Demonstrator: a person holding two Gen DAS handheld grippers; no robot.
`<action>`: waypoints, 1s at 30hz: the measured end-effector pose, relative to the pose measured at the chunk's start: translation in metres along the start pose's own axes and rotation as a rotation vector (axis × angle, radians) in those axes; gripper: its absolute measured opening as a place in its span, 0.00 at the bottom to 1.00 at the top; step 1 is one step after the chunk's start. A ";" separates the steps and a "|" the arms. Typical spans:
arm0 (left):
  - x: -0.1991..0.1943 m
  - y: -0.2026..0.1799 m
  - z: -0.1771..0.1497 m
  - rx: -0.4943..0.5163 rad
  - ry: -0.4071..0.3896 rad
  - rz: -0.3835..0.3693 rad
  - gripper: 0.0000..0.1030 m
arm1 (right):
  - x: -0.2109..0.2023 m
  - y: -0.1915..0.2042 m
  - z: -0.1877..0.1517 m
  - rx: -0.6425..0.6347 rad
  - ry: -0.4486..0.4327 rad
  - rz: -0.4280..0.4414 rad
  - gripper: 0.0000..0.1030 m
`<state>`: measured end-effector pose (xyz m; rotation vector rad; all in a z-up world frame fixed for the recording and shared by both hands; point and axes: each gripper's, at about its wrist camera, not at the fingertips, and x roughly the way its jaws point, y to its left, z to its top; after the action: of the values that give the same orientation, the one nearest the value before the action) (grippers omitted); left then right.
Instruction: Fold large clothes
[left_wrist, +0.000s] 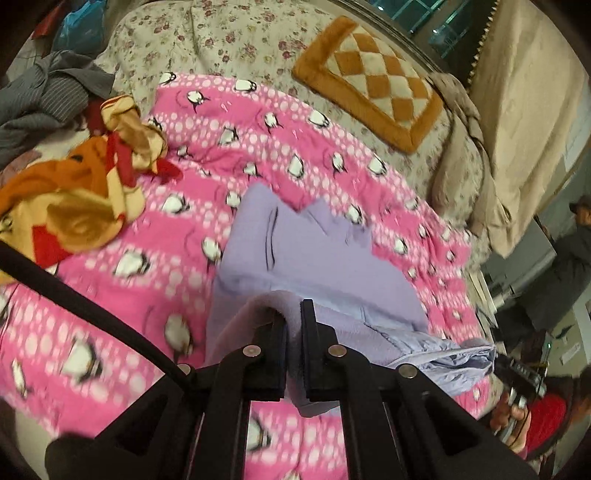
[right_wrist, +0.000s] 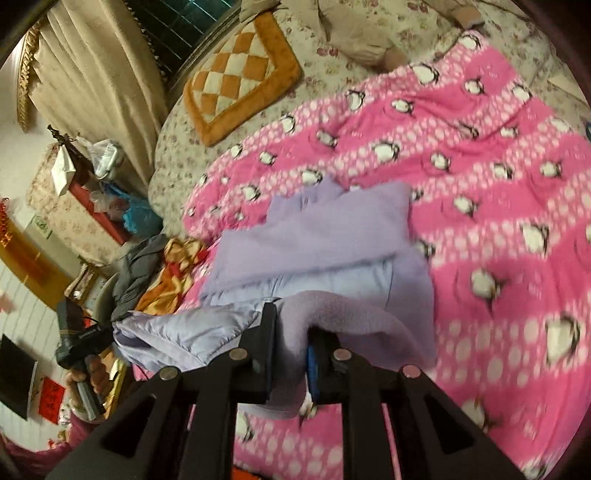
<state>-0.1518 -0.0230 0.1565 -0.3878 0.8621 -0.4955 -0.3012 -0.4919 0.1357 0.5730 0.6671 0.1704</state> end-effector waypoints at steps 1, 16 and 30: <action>0.006 0.001 0.004 -0.007 -0.003 0.005 0.00 | 0.007 0.000 0.006 -0.002 -0.003 -0.013 0.13; 0.099 0.004 0.082 -0.015 -0.030 0.123 0.00 | 0.080 -0.039 0.077 0.046 -0.039 -0.153 0.13; 0.218 0.036 0.123 -0.081 0.027 0.218 0.00 | 0.178 -0.101 0.127 0.168 0.000 -0.189 0.13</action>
<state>0.0755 -0.0996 0.0758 -0.3571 0.9405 -0.2657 -0.0858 -0.5749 0.0657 0.6673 0.7355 -0.0628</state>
